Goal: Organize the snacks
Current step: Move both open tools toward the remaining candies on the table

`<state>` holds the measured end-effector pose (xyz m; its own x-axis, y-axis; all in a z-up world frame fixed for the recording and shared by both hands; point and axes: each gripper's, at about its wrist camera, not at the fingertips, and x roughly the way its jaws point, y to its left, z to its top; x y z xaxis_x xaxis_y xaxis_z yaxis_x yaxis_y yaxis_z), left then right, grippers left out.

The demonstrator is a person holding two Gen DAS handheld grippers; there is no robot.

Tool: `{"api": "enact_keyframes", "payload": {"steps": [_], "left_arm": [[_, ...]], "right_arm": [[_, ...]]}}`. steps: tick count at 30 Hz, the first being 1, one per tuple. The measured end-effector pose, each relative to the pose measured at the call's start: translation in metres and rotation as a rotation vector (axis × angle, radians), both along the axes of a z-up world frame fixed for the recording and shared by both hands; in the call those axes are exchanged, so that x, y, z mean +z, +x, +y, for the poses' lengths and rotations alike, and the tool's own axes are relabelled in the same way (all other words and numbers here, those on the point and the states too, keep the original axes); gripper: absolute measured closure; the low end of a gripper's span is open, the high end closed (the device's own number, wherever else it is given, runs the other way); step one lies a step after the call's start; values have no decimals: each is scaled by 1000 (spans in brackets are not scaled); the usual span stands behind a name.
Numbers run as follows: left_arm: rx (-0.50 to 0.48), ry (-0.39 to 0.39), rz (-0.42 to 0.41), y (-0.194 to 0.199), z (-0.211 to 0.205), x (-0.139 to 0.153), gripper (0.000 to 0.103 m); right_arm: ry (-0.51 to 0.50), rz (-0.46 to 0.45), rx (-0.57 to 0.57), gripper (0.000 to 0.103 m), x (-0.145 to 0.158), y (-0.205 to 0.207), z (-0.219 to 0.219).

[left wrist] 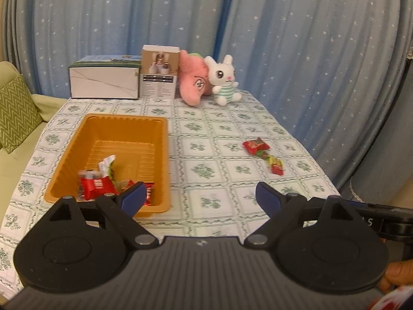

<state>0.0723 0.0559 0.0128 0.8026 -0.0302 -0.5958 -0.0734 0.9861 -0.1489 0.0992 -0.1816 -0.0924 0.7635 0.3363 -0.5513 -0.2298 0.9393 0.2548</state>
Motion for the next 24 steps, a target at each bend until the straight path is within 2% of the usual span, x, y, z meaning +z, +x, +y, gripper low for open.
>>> {"api": "enact_keyframes", "payload": {"steps": [14,24], "left_arm": [[-112,12,4,18,-57,-3,12],[-160,27,19,59,-81,-27,12]], "right_arm": [[28,-20,-136,42,9,-3,-66],[31,-23,-183,42,-5,32,-92]]}}
